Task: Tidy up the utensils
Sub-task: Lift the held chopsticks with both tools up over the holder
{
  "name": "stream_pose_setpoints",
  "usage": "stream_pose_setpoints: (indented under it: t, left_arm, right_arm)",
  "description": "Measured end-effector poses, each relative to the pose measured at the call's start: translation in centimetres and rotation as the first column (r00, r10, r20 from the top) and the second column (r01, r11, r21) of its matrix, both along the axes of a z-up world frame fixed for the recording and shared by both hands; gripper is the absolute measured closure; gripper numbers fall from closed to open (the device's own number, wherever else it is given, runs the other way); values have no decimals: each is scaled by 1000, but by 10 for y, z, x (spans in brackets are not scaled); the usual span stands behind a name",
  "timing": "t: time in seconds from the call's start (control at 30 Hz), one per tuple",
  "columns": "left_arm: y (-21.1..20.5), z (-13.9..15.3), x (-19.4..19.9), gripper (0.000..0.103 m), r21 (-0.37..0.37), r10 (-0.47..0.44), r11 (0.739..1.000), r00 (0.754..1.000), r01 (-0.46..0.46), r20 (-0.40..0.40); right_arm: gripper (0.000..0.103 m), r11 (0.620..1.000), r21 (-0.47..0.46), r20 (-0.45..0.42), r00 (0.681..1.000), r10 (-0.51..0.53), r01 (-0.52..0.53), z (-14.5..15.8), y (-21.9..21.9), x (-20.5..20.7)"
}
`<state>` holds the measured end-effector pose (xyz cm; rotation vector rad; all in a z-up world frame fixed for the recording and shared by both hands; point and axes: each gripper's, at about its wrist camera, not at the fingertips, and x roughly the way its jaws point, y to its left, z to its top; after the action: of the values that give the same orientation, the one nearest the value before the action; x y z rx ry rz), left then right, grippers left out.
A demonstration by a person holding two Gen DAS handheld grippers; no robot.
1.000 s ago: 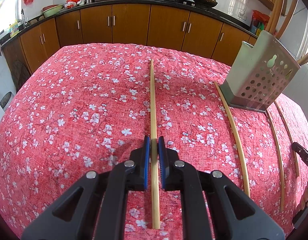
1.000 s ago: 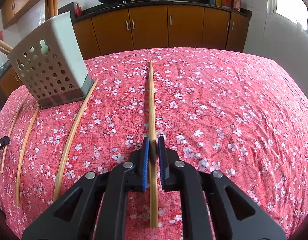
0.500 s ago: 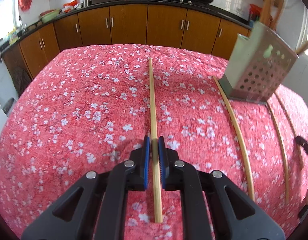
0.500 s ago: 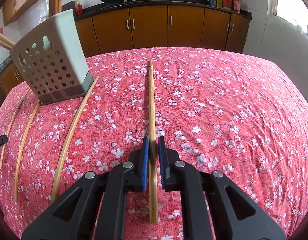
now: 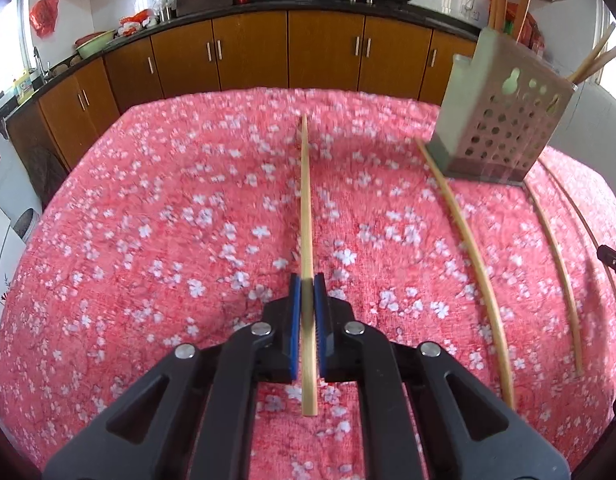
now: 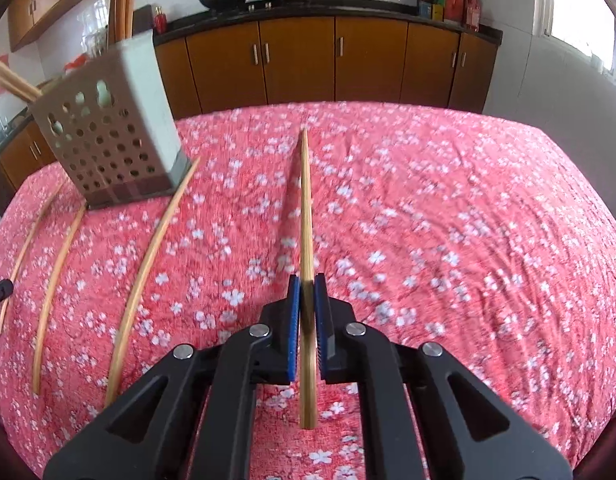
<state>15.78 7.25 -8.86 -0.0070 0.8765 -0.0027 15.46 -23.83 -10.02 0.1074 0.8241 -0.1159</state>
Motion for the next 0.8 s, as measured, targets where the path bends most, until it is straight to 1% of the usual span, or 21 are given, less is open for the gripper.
stream_pose_setpoints:
  t: [0.1, 0.2, 0.33, 0.47, 0.57, 0.67, 0.8]
  left_arm:
    - [4, 20, -4, 95, -14, 1, 1000, 999, 0, 51]
    - [7, 48, -10, 95, -30, 6, 1000, 993, -3, 121]
    - [12, 89, -16, 95, -64, 22, 998, 975, -7, 223]
    - [15, 121, -16, 95, -97, 42, 995, 954, -13, 297]
    - [14, 135, -15, 95, -107, 48, 994, 942, -13, 332]
    - [13, 145, -17, 95, -104, 46, 994, 936, -10, 350]
    - [10, 152, -19, 95, -102, 42, 995, 932, -6, 360]
  right_arm:
    - [95, 1000, -1, 58, 998, -8, 8, 21, -4, -5]
    - [95, 1000, -12, 130, 991, -10, 12, 48, -3, -13]
    - [95, 1000, -17, 220, 975, -2, 6, 80, -5, -22]
    - [95, 1000, -10, 282, 959, 5, -2, 103, -7, -25]
    - [95, 1000, -9, 306, 952, 11, -8, 113, -5, -26]
    - [95, 1000, -11, 319, 948, 15, -12, 116, -2, -24]
    - [95, 1000, -9, 328, 945, 18, -16, 120, 1, -22]
